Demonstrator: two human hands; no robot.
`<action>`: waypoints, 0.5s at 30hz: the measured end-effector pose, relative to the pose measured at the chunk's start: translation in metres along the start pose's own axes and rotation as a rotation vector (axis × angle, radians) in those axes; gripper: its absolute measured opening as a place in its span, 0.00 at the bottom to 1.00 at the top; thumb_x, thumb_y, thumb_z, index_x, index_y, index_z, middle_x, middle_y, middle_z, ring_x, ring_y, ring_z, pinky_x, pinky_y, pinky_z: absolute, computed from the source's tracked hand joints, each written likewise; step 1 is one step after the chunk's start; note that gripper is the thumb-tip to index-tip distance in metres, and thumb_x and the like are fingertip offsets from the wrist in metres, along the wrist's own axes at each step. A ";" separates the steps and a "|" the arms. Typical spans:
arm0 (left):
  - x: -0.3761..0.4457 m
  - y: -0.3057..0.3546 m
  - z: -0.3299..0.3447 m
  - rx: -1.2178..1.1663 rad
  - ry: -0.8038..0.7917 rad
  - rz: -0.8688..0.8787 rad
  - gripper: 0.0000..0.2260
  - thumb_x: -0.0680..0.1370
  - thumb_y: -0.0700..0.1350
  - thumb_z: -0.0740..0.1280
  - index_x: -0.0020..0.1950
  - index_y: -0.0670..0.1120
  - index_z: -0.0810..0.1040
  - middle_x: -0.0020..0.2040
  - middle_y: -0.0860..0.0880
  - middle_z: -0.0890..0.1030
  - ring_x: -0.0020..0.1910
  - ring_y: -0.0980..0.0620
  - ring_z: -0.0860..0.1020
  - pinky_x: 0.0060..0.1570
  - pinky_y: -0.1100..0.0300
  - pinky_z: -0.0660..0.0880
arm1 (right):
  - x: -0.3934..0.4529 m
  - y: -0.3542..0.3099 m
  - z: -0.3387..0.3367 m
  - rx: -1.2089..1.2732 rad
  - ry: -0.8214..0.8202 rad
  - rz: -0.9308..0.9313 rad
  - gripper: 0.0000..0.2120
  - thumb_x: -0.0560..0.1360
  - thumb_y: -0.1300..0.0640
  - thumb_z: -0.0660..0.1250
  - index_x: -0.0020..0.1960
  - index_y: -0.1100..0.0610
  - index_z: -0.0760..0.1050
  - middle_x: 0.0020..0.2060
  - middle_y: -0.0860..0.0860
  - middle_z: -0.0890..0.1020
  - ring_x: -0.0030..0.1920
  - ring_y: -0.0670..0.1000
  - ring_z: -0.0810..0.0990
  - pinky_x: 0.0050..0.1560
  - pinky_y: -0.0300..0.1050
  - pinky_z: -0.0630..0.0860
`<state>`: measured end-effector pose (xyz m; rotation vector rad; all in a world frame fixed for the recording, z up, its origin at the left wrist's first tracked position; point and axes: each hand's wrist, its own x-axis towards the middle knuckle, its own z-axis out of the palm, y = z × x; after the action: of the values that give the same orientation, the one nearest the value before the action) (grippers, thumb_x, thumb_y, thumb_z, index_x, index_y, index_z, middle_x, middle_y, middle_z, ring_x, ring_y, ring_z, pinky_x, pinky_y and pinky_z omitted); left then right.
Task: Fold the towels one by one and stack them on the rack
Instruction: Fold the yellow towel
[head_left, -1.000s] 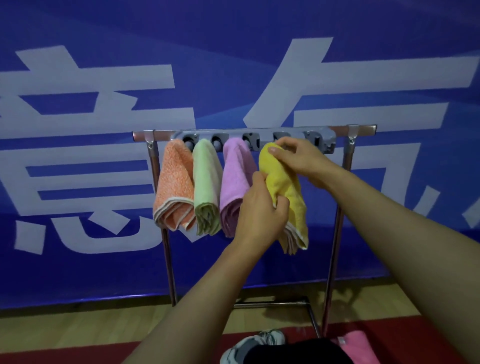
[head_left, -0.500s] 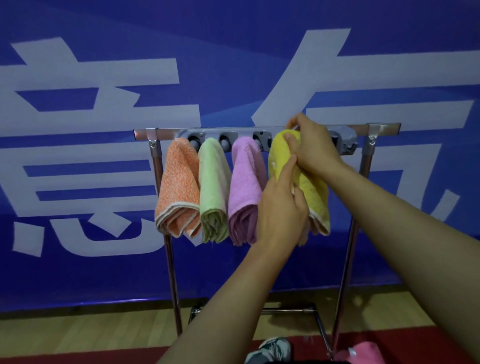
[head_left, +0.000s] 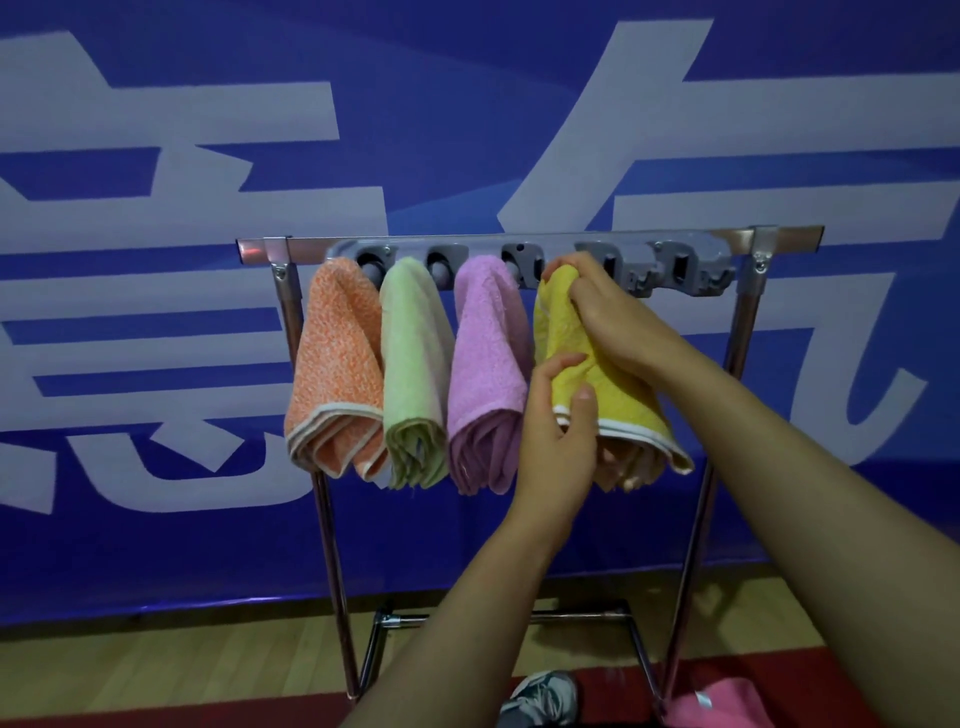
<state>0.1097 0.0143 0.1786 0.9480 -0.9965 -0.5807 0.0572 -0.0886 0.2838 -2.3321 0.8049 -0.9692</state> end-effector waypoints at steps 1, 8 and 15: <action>0.000 0.000 0.000 -0.097 -0.018 -0.056 0.10 0.87 0.43 0.62 0.65 0.55 0.76 0.58 0.44 0.80 0.46 0.49 0.80 0.35 0.57 0.79 | -0.001 0.001 -0.002 0.025 -0.031 0.007 0.14 0.83 0.48 0.48 0.60 0.36 0.68 0.59 0.48 0.76 0.56 0.52 0.77 0.56 0.53 0.72; 0.004 -0.012 -0.003 -0.556 -0.099 -0.342 0.09 0.86 0.44 0.61 0.63 0.54 0.77 0.58 0.45 0.83 0.49 0.50 0.82 0.35 0.62 0.78 | -0.001 0.011 0.005 0.179 -0.003 -0.099 0.11 0.82 0.47 0.64 0.63 0.44 0.70 0.54 0.43 0.78 0.50 0.41 0.78 0.50 0.43 0.72; 0.014 -0.031 -0.001 -0.863 -0.063 -0.471 0.11 0.86 0.42 0.60 0.63 0.53 0.77 0.62 0.42 0.84 0.55 0.43 0.84 0.52 0.46 0.82 | 0.006 0.021 0.022 0.306 0.137 -0.214 0.11 0.80 0.58 0.70 0.61 0.54 0.72 0.50 0.41 0.79 0.46 0.35 0.78 0.49 0.30 0.73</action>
<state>0.1168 -0.0115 0.1574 0.3718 -0.4690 -1.3093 0.0696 -0.1028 0.2597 -2.1313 0.4247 -1.2578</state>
